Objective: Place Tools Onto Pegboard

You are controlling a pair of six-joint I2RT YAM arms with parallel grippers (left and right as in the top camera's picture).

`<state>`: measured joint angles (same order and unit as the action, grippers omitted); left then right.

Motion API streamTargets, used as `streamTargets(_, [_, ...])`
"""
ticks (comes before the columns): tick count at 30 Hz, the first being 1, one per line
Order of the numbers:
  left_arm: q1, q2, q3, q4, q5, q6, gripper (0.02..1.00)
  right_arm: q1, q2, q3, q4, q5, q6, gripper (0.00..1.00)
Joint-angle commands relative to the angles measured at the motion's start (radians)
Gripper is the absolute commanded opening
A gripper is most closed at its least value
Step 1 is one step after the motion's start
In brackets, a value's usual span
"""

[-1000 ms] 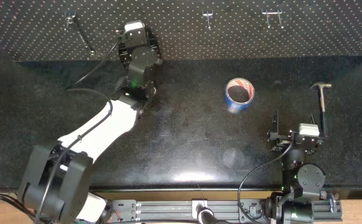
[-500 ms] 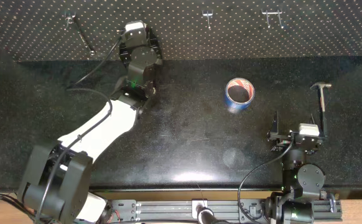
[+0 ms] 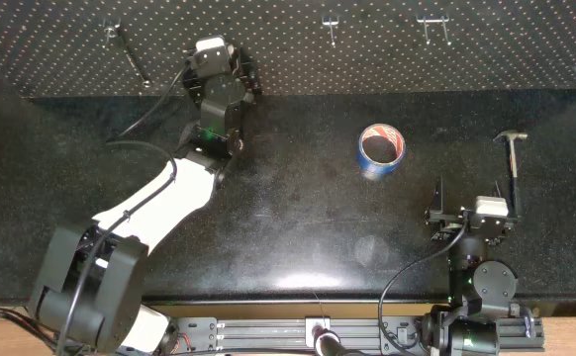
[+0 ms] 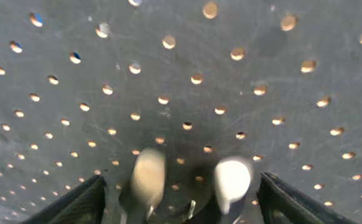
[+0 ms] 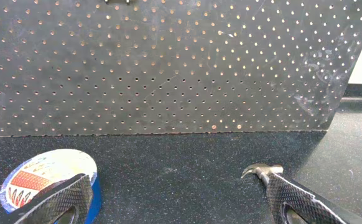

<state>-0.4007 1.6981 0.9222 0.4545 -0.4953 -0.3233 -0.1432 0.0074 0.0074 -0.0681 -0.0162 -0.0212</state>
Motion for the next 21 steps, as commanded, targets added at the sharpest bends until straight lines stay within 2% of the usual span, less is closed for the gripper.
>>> streamTargets(1, [0.003,0.007,-0.003,0.006,0.011,-0.013,0.877,-0.005,-0.006,-0.003,-0.005,0.008,-0.010,0.919])
streamTargets(5, [0.003,0.002,-0.003,0.002,0.013,-0.037,0.912,-0.005,-0.006,-0.003,-0.005,0.008,-0.010,0.921])
streamTargets(9, [0.003,-0.053,-0.003,-0.073,0.058,-0.039,0.954,-0.005,-0.006,-0.003,-0.005,0.008,-0.010,0.919])
streamTargets(12, [0.003,-0.131,-0.003,-0.219,0.063,-0.039,0.996,-0.005,-0.006,-0.003,-0.005,0.008,-0.010,0.919])
streamTargets(14, [0.001,-0.217,-0.003,-0.370,0.071,-0.039,0.996,-0.005,-0.006,-0.003,-0.005,0.008,-0.010,0.921])
streamTargets(17, [0.001,-0.346,-0.003,-0.547,0.146,-0.039,0.996,-0.005,-0.006,-0.003,-0.005,0.008,-0.010,0.919])
streamTargets(21, [0.001,-0.570,-0.003,-0.764,0.153,-0.039,0.996,-0.005,-0.006,-0.003,-0.005,0.008,-0.010,0.919])
